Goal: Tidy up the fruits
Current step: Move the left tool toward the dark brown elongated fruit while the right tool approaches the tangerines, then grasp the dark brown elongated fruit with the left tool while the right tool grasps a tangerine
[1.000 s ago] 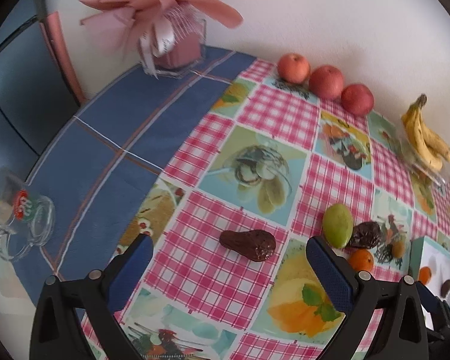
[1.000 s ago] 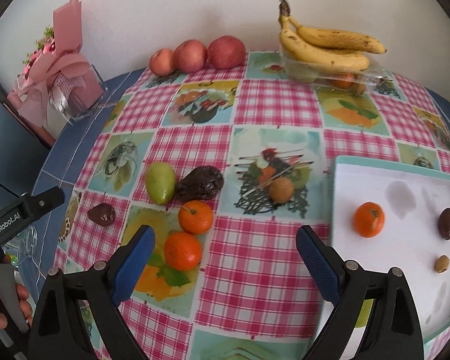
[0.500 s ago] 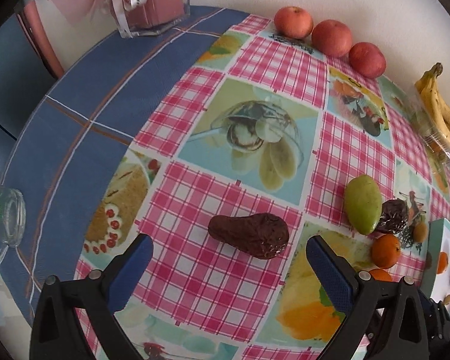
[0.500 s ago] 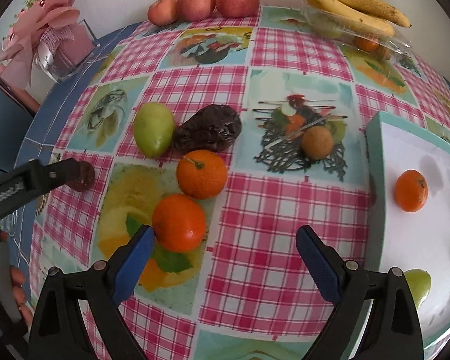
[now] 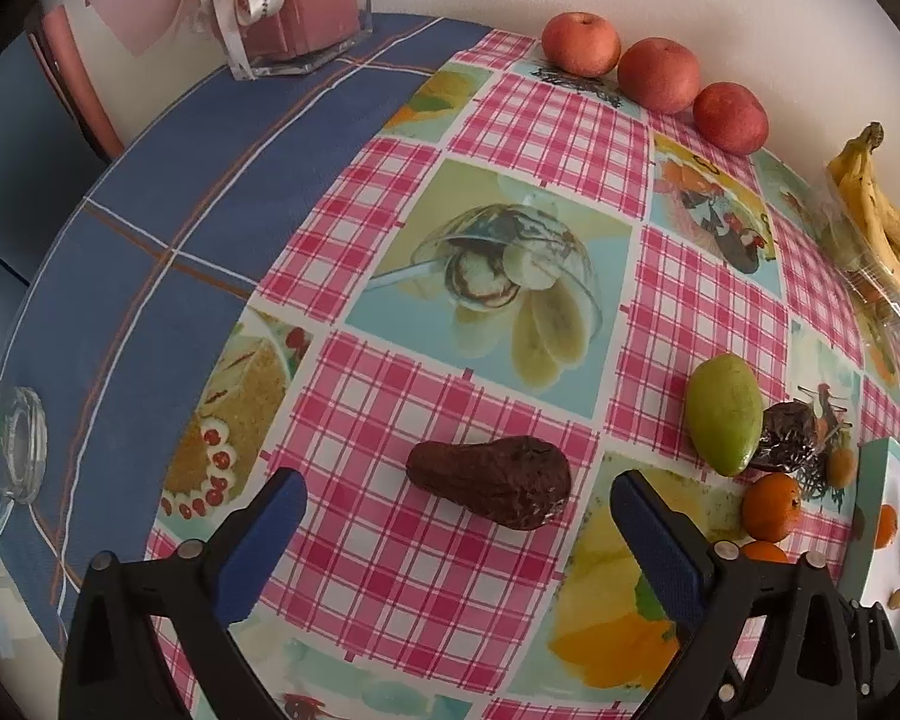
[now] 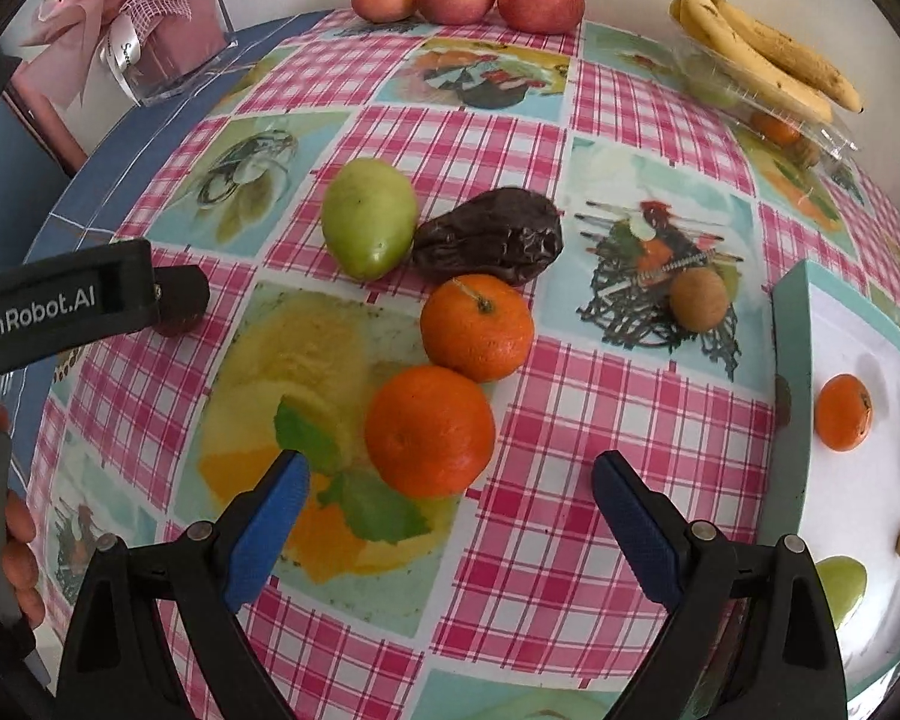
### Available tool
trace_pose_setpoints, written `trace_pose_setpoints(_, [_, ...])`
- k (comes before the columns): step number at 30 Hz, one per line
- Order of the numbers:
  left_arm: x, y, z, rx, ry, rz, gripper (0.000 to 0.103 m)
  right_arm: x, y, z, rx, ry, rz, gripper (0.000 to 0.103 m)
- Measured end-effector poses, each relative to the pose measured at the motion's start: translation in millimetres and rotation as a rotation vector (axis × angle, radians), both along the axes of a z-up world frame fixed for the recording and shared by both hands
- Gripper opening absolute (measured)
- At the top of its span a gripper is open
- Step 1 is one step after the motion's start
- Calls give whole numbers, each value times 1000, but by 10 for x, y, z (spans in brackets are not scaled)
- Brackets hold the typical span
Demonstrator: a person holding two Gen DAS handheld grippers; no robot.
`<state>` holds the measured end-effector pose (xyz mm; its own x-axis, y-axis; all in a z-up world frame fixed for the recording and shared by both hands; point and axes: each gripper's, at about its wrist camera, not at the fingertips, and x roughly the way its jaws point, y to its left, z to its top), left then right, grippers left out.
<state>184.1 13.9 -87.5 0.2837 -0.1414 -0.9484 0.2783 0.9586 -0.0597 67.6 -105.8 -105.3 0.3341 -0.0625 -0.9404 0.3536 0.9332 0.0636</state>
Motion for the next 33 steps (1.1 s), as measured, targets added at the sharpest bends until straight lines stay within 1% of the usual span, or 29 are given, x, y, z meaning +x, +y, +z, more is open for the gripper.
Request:
trace_pose_setpoints(1, [-4,-14,9,-6,-3,-4,99,-4,-6,9,-2,-3,-3,94])
trace_pose_setpoints(2, [-7,-25,17,-14,-3,-9,92,-6,-11,23,-13,-7,-7,92])
trace_pose_setpoints(3, [-6,-42,24,-25,0,-15,84,-10,-19,31,-18,-8,-7,84])
trace_pose_setpoints(4, [-8,-52,24,-27,2,-17,82,-17,-23,45,-26,-8,-5,73])
trace_pose_setpoints(6, [-13,-72,21,-24,6,-23,73,-15,-42,63,-26,-10,-6,67])
trace_pose_setpoints(8, [-7,-72,18,-32,12,-21,66,-21,-61,78,-8,-16,-4,62])
trace_pose_setpoints(10, [-18,-47,44,-42,9,-14,59,-10,-55,103,15,-26,2,49])
trace_pose_setpoints(12, [-19,-55,46,-39,7,-18,52,-5,-35,149,17,-43,3,40])
trace_pose_setpoints(13, [-16,-63,42,-42,9,-21,51,-2,-25,170,12,-46,3,40])
trace_pose_setpoints(15, [-28,-74,43,-57,15,-24,39,-9,-27,213,19,-56,5,40])
trace_pose_setpoints(18, [-32,-85,71,-55,2,-26,38,-73,-59,293,21,-70,-6,40])
trace_pose_setpoints(23, [-58,-51,210,-78,-28,-31,38,-127,-112,480,20,-127,-27,40])
trace_pose_setpoints(30, [-167,-13,622,-120,-128,-42,38,-202,-234,668,8,-179,-53,40])
trace_pose_setpoints(33, [-218,-10,755,-135,-156,-51,38,-246,-315,739,5,-199,-73,40])
